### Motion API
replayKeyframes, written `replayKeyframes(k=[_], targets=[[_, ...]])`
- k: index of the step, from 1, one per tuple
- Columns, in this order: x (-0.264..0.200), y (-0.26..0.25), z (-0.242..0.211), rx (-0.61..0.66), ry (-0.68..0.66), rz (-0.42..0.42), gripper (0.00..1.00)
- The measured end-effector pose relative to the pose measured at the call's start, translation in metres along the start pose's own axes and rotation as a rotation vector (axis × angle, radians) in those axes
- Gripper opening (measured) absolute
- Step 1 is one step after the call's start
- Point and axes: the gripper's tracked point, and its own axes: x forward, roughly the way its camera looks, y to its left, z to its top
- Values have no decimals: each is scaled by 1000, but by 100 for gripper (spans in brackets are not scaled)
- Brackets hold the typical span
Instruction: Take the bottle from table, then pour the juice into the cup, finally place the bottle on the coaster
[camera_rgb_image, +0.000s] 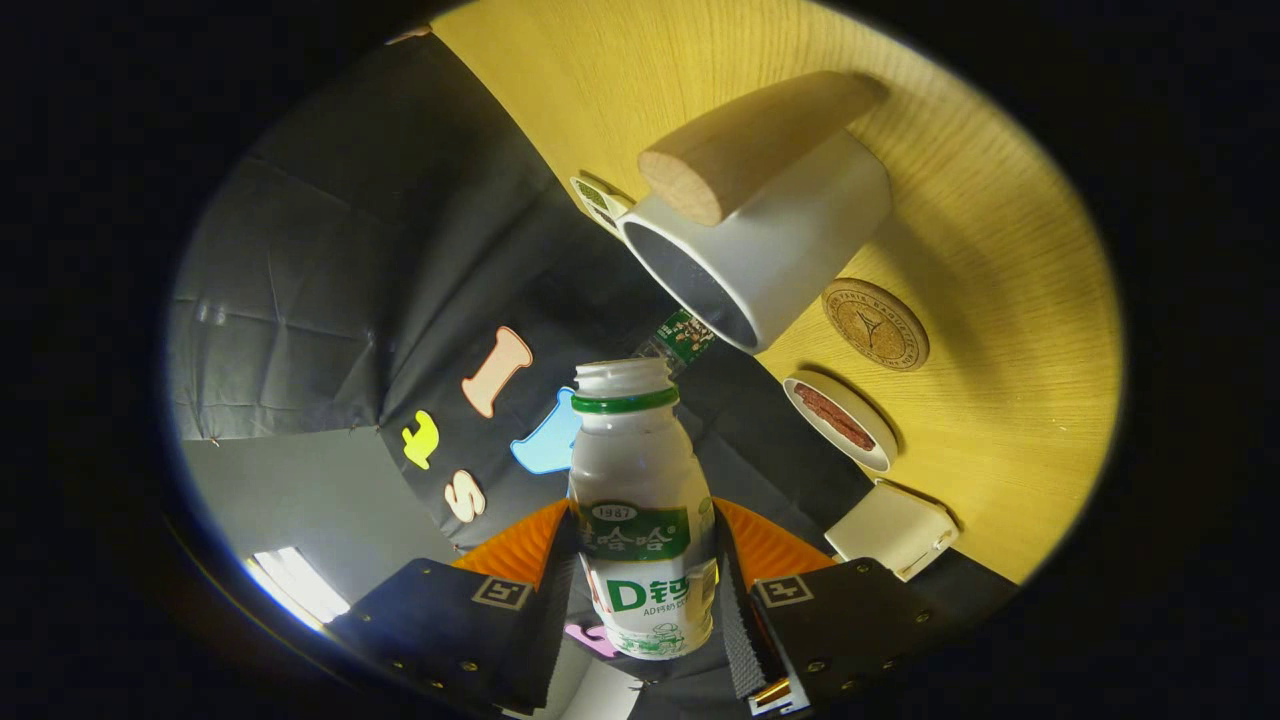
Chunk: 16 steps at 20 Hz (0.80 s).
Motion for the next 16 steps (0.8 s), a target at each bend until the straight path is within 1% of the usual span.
replayKeyframes(k=[12, 14, 16], targets=[[-3, -3, 4, 9, -5, -4, 66], [-1, -5, 3, -20, -3, -10, 66], [-2, -8, 1, -88, 6, -23, 66]])
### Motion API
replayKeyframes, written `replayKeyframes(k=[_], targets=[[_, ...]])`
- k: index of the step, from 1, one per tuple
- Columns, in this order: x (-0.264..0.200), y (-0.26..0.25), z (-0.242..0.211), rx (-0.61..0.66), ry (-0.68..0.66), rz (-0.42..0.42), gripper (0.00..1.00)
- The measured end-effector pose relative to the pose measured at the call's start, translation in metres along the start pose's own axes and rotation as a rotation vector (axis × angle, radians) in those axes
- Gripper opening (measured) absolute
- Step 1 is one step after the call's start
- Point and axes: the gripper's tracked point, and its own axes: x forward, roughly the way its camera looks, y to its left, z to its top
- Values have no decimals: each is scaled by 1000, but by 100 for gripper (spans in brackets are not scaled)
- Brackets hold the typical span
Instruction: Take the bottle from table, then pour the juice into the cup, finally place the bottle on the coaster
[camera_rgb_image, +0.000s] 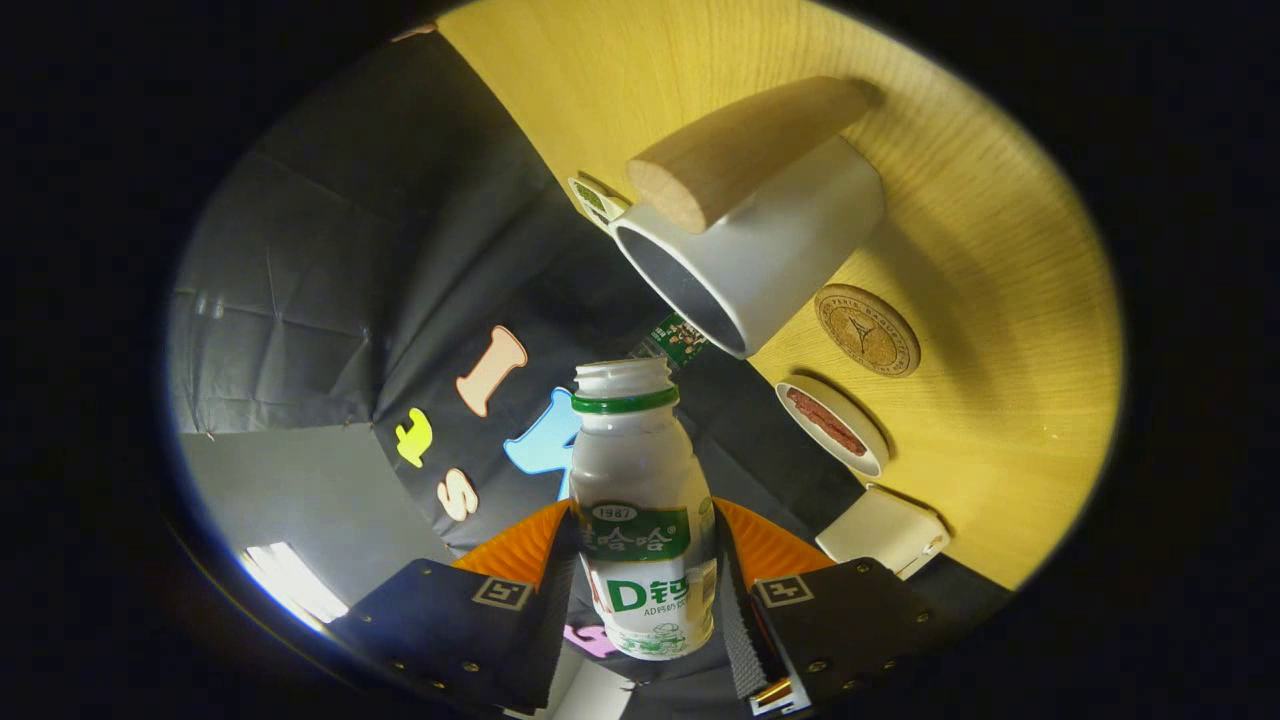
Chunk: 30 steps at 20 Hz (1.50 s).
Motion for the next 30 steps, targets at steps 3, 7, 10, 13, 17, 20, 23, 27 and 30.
replayKeyframes(k=[3, 7, 10, 13, 17, 20, 23, 27, 30], targets=[[2, -2, 3, -132, 7, 0, 66], [3, -4, 2, -303, 20, -9, 66], [6, -11, 0, -468, 36, -25, 66], [13, -19, 1, -629, 66, -33, 66], [12, -29, 13, -799, 87, -61, 66], [11, -30, 20, -952, 88, -94, 66], [14, -26, 23, -1113, 97, -114, 66], [28, -25, 15, -1386, 129, -141, 66], [35, -20, 5, -1538, 145, -118, 66]])
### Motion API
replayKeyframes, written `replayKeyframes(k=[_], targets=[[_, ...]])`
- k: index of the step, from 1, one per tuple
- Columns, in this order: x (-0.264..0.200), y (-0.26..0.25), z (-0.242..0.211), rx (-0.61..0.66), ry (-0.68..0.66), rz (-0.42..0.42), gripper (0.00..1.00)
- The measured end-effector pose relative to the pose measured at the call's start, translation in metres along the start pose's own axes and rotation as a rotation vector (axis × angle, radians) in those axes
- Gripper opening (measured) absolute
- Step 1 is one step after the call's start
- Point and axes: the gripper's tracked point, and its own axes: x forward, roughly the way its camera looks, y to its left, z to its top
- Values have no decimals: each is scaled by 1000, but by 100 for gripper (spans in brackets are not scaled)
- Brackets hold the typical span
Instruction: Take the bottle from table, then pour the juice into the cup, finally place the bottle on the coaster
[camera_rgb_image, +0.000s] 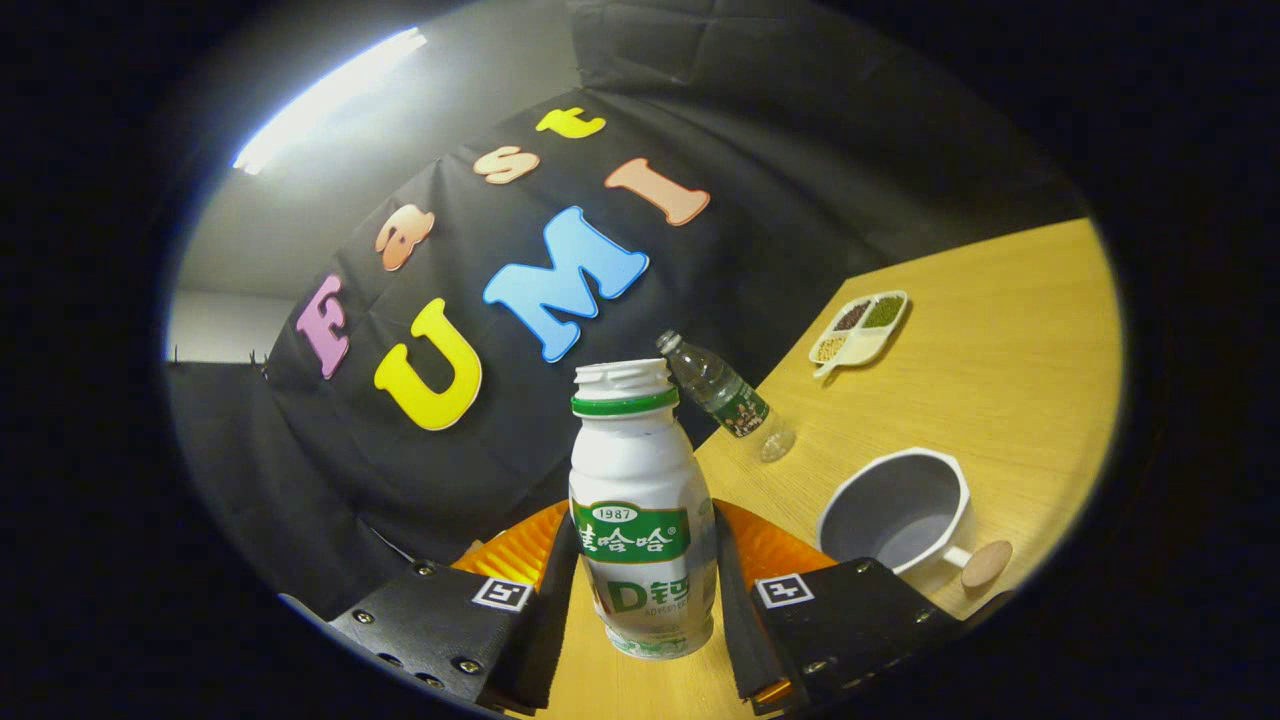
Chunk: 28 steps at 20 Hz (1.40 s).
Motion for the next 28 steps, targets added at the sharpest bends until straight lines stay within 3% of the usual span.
replayKeyframes(k=[4, 13, 19, 28], targets=[[8, 3, -3, -202, -18, 10, 66], [32, 4, -12, -513, -37, -31, 66], [47, -9, -31, -616, 10, -59, 66], [56, -23, -54, -638, 71, -69, 66]])
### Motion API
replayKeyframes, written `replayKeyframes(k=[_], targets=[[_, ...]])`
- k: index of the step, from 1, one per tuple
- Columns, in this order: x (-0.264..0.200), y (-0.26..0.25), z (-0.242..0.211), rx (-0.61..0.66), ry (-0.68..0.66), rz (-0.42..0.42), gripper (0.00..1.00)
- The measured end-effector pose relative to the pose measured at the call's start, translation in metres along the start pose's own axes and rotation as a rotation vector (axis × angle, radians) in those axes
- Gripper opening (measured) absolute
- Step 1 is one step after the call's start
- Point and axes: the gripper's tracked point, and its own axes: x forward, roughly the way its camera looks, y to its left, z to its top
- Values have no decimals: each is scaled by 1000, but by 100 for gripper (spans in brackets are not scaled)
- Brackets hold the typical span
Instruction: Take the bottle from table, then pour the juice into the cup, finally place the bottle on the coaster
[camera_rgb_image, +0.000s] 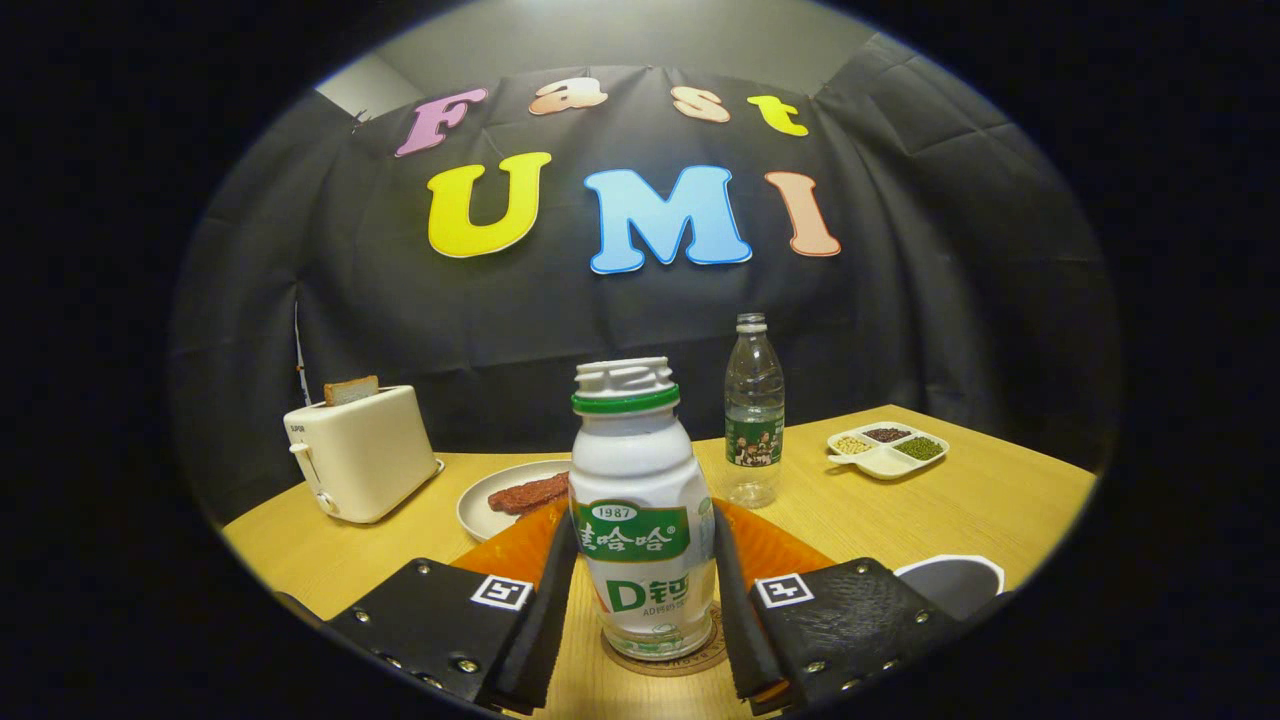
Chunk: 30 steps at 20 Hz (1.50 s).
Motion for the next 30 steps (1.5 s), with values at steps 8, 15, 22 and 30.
replayKeyframes(k=[8, 15, 22, 30], targets=[[-6, -3, 0, 32, -39, 12, 67], [-9, -1, -1, 2, -60, 24, 68], [-11, 4, -5, -4, -49, 24, 84], [-27, 11, 35, 57, -143, 54, 93]])
